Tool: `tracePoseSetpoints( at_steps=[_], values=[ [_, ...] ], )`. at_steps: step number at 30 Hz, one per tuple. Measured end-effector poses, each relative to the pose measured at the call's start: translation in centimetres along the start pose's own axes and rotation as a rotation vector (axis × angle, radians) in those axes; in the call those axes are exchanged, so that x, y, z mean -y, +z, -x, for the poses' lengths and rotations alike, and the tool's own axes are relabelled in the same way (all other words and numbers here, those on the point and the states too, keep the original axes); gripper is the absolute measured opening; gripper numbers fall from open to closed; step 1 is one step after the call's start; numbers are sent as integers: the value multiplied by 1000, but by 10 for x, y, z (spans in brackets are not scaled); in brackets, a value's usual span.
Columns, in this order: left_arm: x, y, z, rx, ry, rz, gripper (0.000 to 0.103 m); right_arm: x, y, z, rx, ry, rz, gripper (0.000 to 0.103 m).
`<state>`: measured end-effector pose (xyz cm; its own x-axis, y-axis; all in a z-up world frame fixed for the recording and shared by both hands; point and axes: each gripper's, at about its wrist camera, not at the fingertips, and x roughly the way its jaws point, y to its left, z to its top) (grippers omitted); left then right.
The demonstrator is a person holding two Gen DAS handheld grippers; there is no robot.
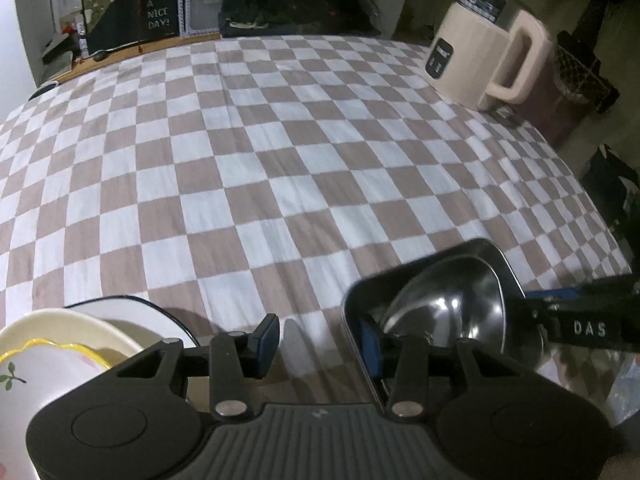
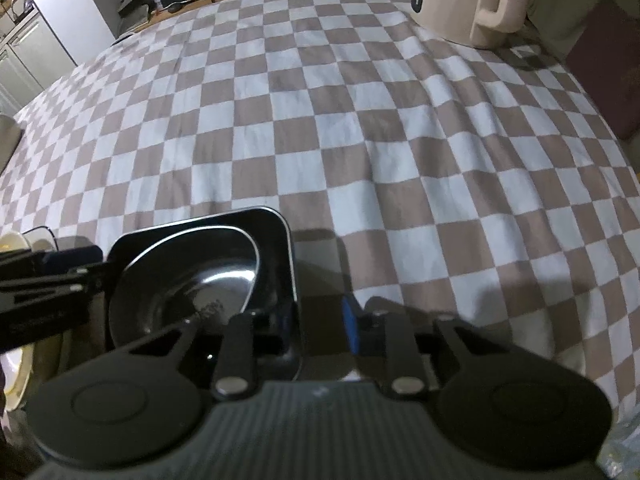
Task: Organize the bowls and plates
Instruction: 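Close both grippers on the rims of the nested steel trays and bowl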
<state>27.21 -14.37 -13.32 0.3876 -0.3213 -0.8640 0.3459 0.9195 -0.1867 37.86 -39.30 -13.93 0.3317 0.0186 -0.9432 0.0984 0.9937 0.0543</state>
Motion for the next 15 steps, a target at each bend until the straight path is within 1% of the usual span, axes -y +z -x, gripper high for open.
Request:
tracePoseSetpoints(
  at_steps=[4, 9, 12, 15],
  values=[
    [4, -6, 4, -16, -10, -23, 42, -2, 2, -1, 11, 2, 5, 23],
    [3, -12, 9, -34, -39, -23, 40, -4, 8, -1, 27, 9, 15, 20],
    [2, -13, 10, -44, -53, -9, 39, -6, 10, 1, 34, 19, 32, 19],
    [-1, -14, 11, -55, -72, 21, 39, -8, 11, 0, 24, 26, 54, 13]
  ],
)
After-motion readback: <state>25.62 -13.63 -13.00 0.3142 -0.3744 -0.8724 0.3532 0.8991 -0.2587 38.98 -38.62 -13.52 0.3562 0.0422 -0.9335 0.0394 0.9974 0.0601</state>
